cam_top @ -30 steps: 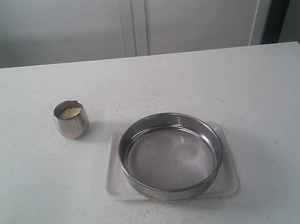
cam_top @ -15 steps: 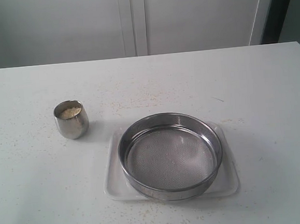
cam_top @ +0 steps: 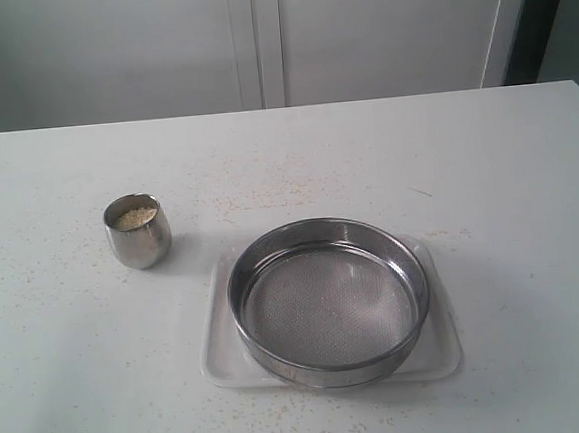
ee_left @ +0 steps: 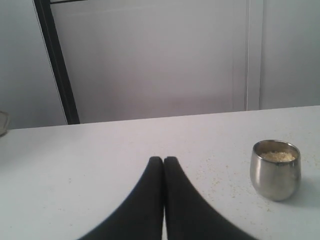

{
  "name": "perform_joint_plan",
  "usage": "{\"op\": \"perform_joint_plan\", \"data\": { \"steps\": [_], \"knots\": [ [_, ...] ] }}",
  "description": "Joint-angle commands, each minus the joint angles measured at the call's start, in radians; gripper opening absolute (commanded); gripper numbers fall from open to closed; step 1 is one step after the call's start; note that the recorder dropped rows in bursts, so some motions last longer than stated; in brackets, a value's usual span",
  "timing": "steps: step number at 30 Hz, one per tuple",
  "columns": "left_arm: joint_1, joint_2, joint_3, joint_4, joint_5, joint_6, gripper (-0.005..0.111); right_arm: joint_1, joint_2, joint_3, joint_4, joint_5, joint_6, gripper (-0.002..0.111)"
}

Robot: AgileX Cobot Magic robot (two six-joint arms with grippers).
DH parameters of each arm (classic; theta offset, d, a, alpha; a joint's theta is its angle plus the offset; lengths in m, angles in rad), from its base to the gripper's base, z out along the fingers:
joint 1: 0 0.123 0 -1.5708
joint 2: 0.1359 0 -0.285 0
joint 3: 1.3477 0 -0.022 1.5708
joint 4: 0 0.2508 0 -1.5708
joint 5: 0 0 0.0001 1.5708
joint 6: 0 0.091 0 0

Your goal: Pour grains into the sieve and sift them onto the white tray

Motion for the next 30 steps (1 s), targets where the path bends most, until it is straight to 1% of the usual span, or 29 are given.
{"op": "perform_joint_plan", "data": {
  "steps": [1, 11, 18, 30],
  "knots": [
    [-0.004, -0.005, 0.004, -0.006, -0.05, -0.005, 0.0, -0.006, -0.004, 0.005, -0.002, -0.008, 0.0, 0.0],
    [-0.004, -0.005, 0.004, -0.006, -0.098, -0.002, 0.0, -0.006, -0.004, 0.005, -0.002, -0.008, 0.0, 0.0],
    [-0.004, -0.005, 0.004, -0.006, -0.17, 0.052, 0.0, -0.006, -0.004, 0.005, -0.002, -0.008, 0.0, 0.0],
    [-0.004, -0.005, 0.004, -0.006, -0.177, 0.052, 0.0, -0.006, -0.004, 0.005, -0.002, -0.008, 0.0, 0.0]
  ]
}}
